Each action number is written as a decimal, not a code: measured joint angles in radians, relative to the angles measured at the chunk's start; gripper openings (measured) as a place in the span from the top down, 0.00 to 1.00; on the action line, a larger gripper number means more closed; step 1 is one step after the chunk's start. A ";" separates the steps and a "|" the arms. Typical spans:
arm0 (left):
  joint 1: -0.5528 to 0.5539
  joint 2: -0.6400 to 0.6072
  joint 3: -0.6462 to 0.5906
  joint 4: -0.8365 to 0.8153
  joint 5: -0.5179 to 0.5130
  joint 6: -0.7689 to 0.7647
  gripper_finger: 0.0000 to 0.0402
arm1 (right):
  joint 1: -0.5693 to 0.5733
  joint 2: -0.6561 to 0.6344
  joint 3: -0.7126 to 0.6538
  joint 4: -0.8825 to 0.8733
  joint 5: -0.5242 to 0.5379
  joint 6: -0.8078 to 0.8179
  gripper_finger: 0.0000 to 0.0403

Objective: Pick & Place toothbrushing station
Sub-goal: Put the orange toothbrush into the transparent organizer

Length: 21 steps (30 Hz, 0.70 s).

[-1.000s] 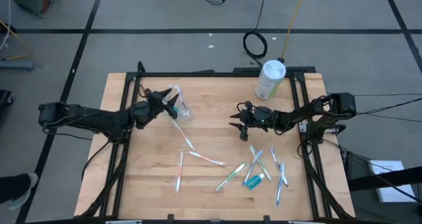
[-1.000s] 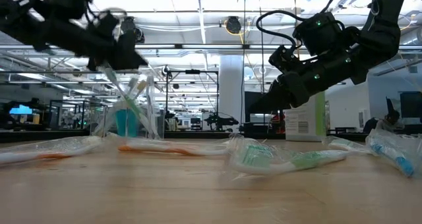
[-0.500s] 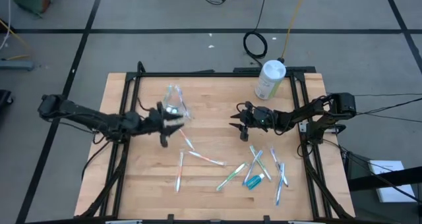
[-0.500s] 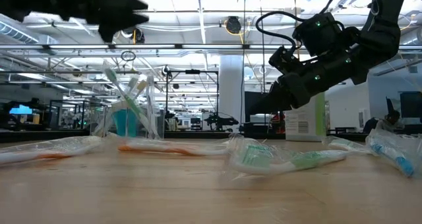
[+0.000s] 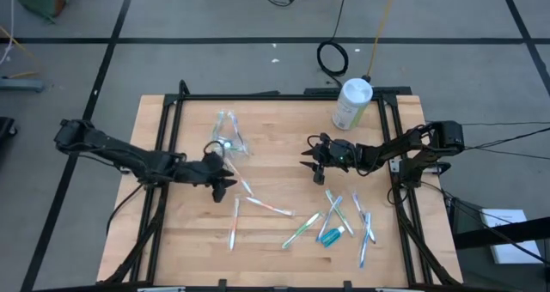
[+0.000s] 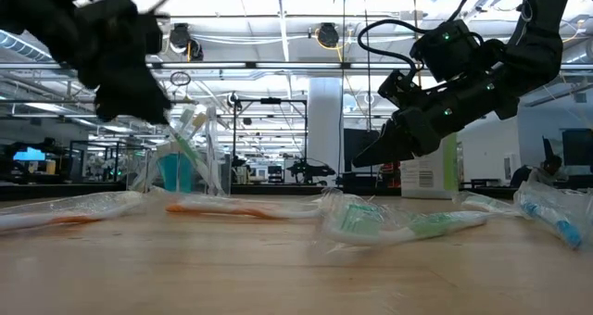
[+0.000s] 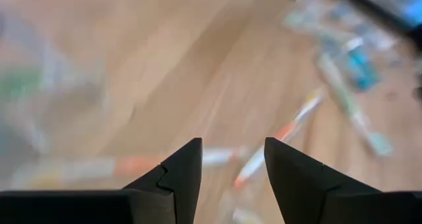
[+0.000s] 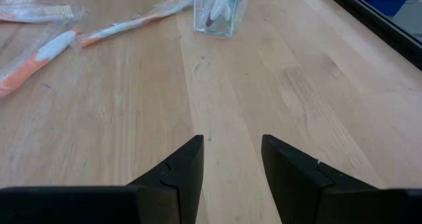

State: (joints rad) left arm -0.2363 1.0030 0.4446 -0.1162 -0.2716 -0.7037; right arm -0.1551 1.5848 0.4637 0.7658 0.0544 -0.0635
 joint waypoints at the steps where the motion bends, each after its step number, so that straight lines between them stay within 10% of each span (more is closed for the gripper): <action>1: 0.000 0.027 0.008 -0.036 0.017 -0.056 0.58 | 0.000 0.000 0.000 0.000 0.000 0.000 0.64; 10: 0.000 0.290 0.018 -0.035 0.270 -0.439 0.58 | 0.000 0.000 0.000 0.000 0.000 0.000 0.64; 21: 0.000 0.351 0.019 0.128 0.303 -0.459 0.58 | 0.000 0.000 -0.001 -0.011 0.000 0.000 0.64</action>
State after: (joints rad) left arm -0.2365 1.3544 0.4631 0.0118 0.0313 -1.1631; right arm -0.1551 1.5848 0.4629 0.7546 0.0544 -0.0635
